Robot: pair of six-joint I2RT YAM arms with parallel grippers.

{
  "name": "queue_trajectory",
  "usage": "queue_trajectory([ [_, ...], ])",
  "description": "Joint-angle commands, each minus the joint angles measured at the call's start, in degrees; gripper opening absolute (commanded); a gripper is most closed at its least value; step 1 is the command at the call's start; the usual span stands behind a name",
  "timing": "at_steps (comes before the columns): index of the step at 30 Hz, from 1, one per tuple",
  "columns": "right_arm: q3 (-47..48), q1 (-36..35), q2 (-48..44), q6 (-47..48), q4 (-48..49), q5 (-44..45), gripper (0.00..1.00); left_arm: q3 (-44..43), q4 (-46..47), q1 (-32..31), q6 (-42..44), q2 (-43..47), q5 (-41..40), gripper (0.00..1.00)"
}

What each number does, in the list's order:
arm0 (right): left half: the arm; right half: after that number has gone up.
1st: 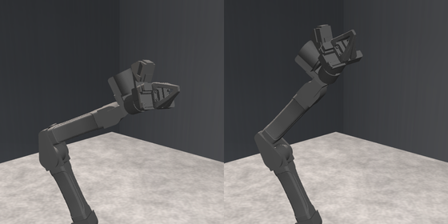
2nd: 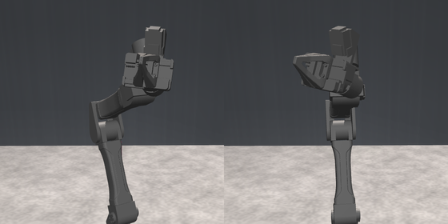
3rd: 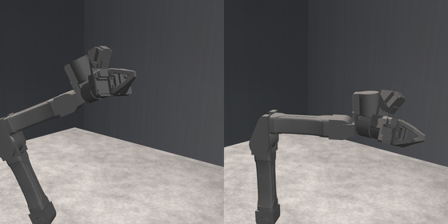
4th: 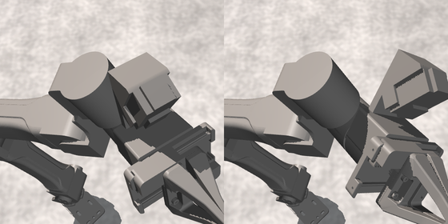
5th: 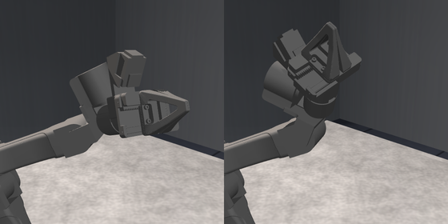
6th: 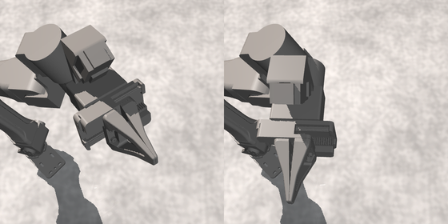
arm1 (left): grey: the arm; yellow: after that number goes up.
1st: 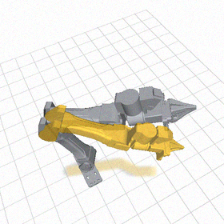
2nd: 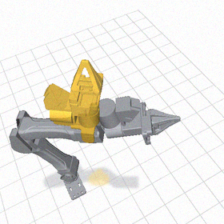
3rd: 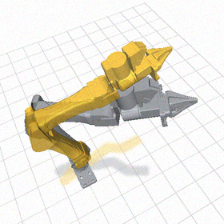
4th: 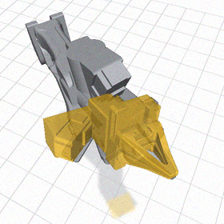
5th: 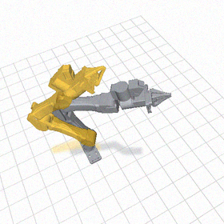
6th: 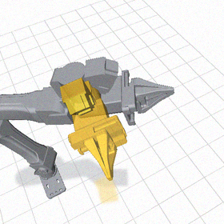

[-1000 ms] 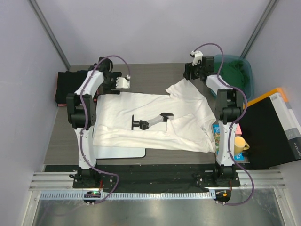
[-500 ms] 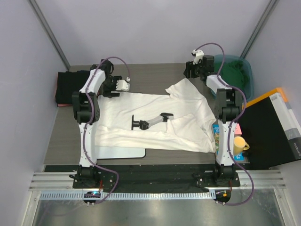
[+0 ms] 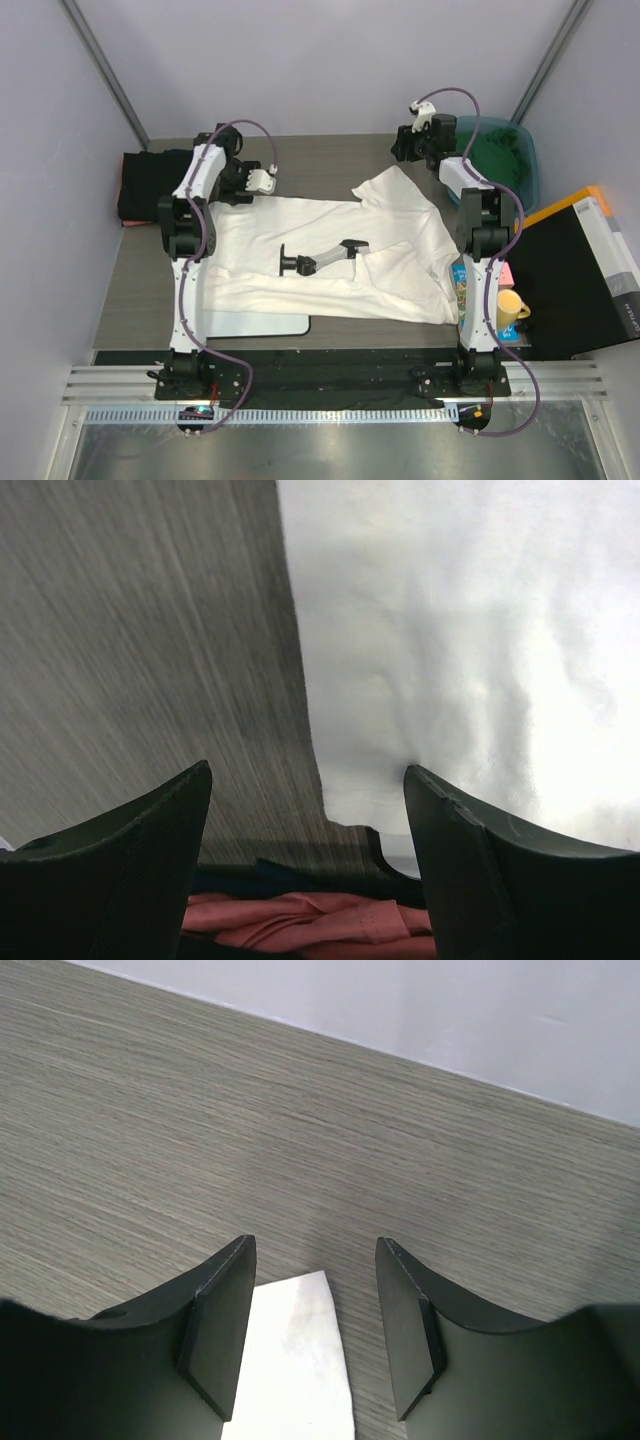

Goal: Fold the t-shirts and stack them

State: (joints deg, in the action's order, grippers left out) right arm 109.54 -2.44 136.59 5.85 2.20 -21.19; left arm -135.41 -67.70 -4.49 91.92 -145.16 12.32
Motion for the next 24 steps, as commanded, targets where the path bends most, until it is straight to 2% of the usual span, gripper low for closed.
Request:
queue_trajectory([
  [1,2.61,0.15,-2.20,-0.92,2.81,-1.13,0.55,-2.31,-15.51,-0.34,6.16,-4.69,-2.29,0.78],
  [3,2.00,0.15,-2.82,-1.10,2.90,-1.13,0.55,-2.22,-19.12,-0.69,7.04,-5.56,-3.87,0.77],
  [9,0.77,0.15,-4.67,-1.10,3.16,-1.48,0.53,-2.22,-21.86,-1.04,7.57,-6.36,-5.55,0.72],
  [12,0.85,0.06,-4.67,-1.36,3.08,-1.49,0.53,-2.13,-23.09,-1.40,7.31,-6.71,-6.95,0.59],
  [13,0.85,0.15,-4.50,-1.54,3.08,-1.49,0.53,-2.13,-23.52,-1.48,7.14,-7.15,-7.13,0.49],
  [18,0.68,0.15,-4.50,-1.63,2.99,-1.57,0.51,-1.26,-24.76,-1.75,5.82,-7.15,-7.31,0.45],
  [21,0.68,0.15,-4.85,-1.63,3.08,-1.75,0.51,-0.82,-25.11,-2.01,5.29,-7.41,-8.01,0.36],
  [22,0.68,0.15,-5.02,-1.63,3.08,-1.75,0.51,-0.90,-25.11,-2.10,4.94,-7.59,-8.18,0.24],
  [24,0.59,0.06,-5.20,-1.80,2.99,-1.84,0.51,-0.99,-24.94,-2.27,4.32,-7.68,-8.27,0.12],
])
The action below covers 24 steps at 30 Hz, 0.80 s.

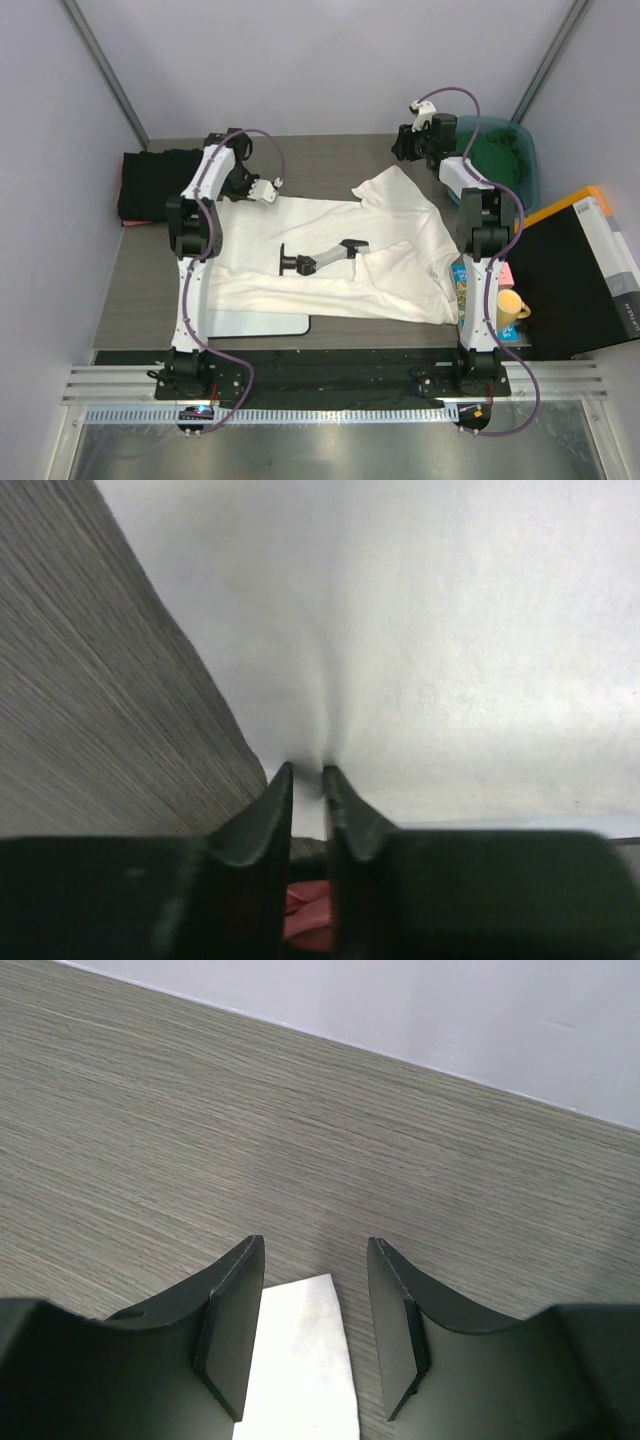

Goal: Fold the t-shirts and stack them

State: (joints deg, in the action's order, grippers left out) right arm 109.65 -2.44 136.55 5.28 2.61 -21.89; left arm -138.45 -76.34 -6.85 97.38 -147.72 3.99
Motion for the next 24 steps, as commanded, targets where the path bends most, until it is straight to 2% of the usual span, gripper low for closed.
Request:
queue_trajectory([
  [1,0.13,0.15,-5.33,-1.32,2.57,-1.22,0.51,2.05,-16.13,0.00,-1.58,-4.95,-0.03,0.00],
  [10,1.00,0.15,-1.91,-4.31,1.17,-2.02,0.54,3.63,-5.94,-0.35,-6.77,0.84,-1.09,0.00],
  [15,3.47,0.06,2.04,-7.12,1.26,-2.11,0.56,5.38,-4.35,-0.79,-6.94,5.16,0.05,0.00],
  [24,3.65,0.15,3.90,-5.63,-1.55,1.15,0.55,6.70,-4.26,-2.29,-9.05,7.79,0.93,0.00],
])
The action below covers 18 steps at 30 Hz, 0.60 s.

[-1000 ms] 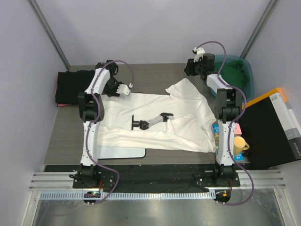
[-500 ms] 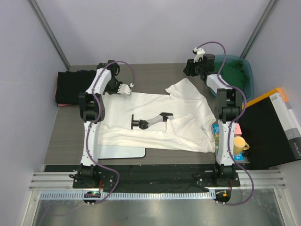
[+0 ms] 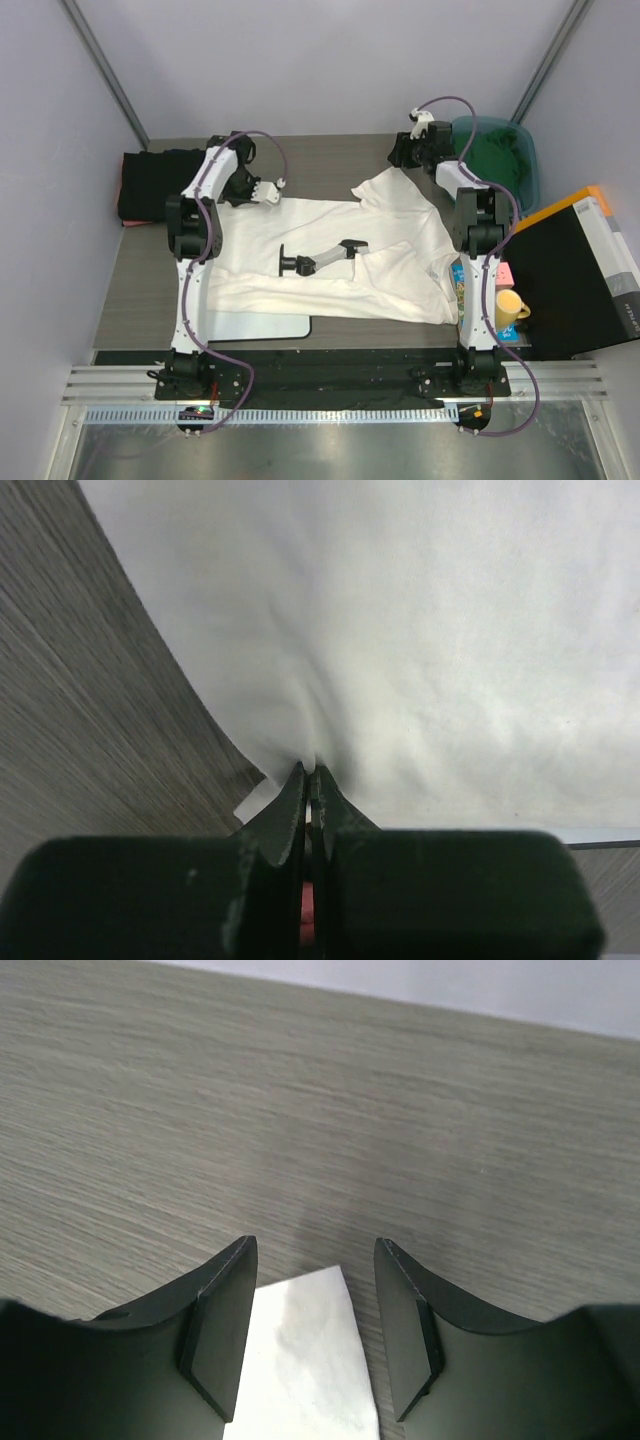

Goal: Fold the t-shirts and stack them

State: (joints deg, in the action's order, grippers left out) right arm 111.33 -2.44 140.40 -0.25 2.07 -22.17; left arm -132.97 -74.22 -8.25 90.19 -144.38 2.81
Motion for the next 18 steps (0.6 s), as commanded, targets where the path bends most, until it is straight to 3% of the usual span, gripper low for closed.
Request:
queue_trajectory([
  [1,2.14,0.24,0.49,-0.10,-1.53,1.61,0.55,1.48,-5.86,-0.98,-1.86,4.72,2.11,0.00],
  [13,1.17,0.33,-0.83,7.37,-11.90,3.80,0.54,1.57,-3.83,-1.07,-1.42,5.86,0.97,0.00],
  [18,2.14,0.07,0.23,9.56,-14.37,4.69,0.47,1.48,-3.22,-1.07,-1.77,5.60,0.80,0.00],
])
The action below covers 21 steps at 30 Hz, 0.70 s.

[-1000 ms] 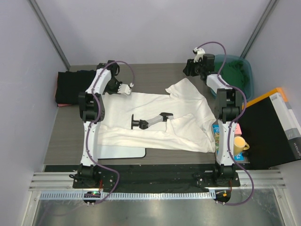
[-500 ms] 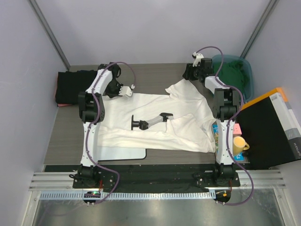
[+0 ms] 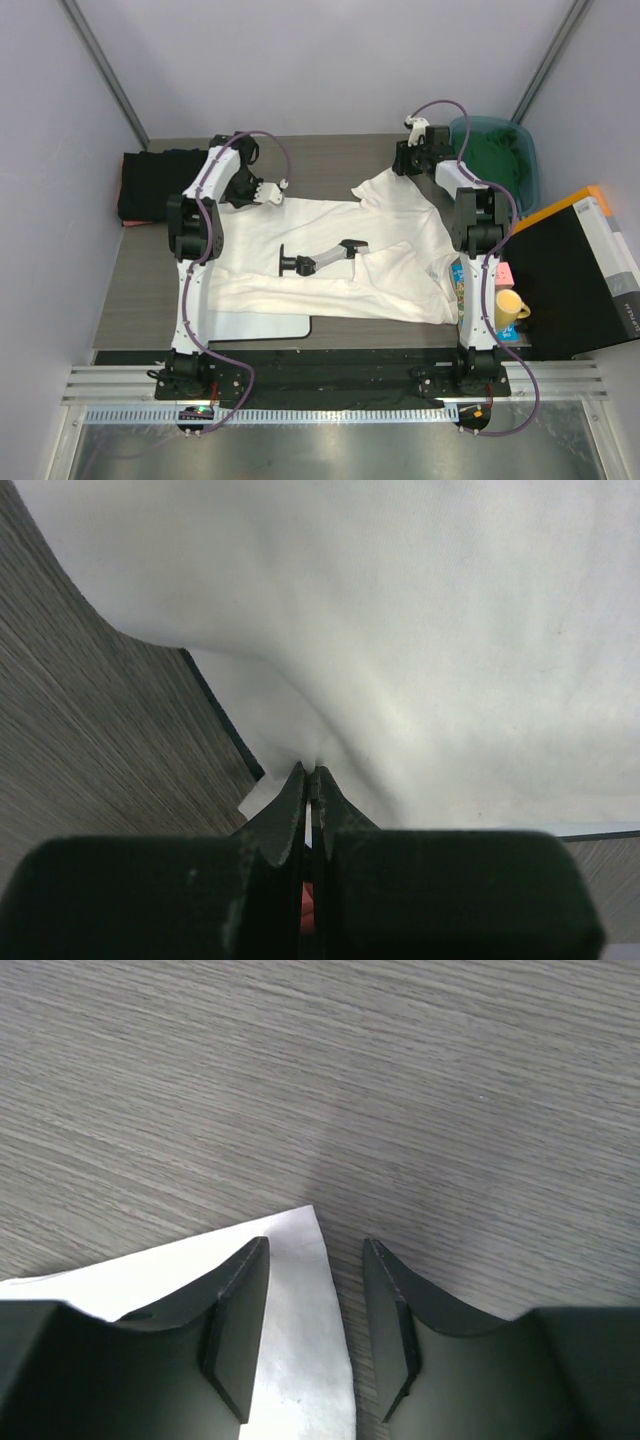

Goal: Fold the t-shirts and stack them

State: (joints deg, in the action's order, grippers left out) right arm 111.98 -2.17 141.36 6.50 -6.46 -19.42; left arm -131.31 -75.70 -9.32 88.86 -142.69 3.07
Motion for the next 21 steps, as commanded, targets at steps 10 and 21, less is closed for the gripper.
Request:
queue_trajectory([
  [10,0.69,-2.92,-1.88,7.82,-7.25,1.40,0.03,-0.09,1.17,0.27,-1.67,3.74,-0.43,0.00],
  [21,3.15,-3.01,-3.98,9.76,-7.17,2.81,0.01,1.14,6.62,0.27,-3.08,4.70,-1.66,0.00],
])
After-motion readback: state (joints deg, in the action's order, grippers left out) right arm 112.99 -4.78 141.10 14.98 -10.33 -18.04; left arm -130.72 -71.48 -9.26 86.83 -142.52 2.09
